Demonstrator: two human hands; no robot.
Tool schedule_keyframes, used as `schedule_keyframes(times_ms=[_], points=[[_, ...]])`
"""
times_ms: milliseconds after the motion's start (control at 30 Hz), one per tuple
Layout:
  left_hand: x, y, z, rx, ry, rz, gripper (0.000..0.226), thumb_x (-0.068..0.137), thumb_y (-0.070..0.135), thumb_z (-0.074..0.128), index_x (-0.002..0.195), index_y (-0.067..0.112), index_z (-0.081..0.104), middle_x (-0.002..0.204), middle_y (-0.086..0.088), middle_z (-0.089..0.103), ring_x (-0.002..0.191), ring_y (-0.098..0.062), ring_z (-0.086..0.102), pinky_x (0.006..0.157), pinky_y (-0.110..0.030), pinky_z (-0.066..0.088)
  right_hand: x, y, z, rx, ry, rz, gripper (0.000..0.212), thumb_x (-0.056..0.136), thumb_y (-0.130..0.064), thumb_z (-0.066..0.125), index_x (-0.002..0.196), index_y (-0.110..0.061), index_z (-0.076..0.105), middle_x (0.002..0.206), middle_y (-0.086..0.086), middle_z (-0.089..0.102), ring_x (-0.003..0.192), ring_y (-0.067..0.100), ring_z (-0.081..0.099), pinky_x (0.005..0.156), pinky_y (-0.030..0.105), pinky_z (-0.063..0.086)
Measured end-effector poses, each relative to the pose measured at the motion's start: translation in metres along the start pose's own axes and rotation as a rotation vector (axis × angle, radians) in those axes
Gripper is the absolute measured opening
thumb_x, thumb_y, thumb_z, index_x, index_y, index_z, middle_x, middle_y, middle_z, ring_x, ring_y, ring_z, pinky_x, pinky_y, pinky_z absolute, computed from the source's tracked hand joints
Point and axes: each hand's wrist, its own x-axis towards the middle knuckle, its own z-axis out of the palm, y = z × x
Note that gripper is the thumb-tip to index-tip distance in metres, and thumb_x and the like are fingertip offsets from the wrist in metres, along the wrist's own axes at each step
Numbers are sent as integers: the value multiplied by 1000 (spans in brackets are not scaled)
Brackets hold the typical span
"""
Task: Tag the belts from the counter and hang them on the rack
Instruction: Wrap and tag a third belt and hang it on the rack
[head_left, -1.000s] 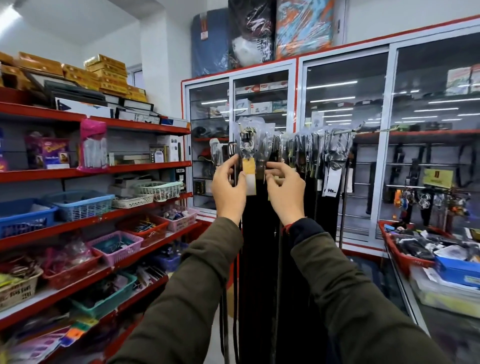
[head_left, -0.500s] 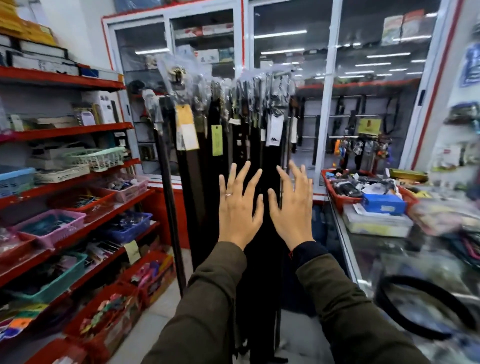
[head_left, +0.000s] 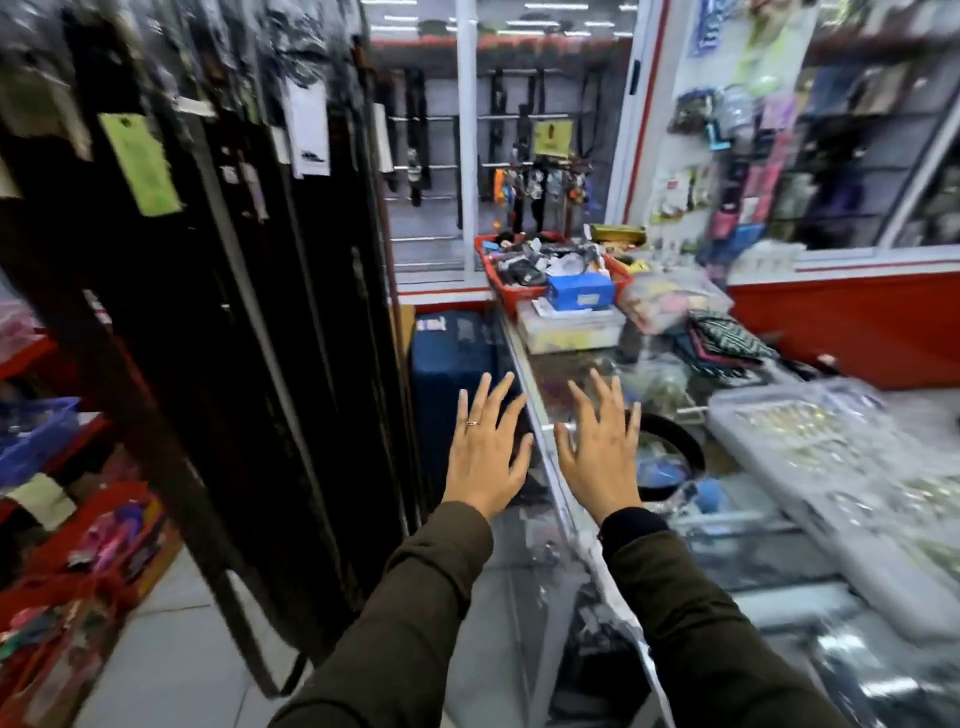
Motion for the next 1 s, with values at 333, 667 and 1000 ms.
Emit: schedule_keyframes(times_ms=[333,667,1000], points=[[17,69,98,-164,-684,168,85,98,61,47,162,16,16,172,-2,13,160,-21,-1,130,-44,0,-25,132,-23,-181,-454,225,72,92,3,52,158,-17,29,170,1,20,160,27,9,127,53,13],[13,104,129,-215,-554,-62,52,94,47,61,133,12,57,134,-10,54,139,-27,39,106,-42,46,-9,158,-24,-322,-634,74,35,97,-20,58,132,-22,65,134,3,67,135,24,55,127,49,14],[-7,58,108,-317,-418,-45,30,97,31,62,113,5,64,116,-13,62,120,-28,52,99,-38,45,-18,122,-22,-86,-659,82,14,89,-35,74,84,-22,72,79,-3,67,83,24,65,66,30,42]])
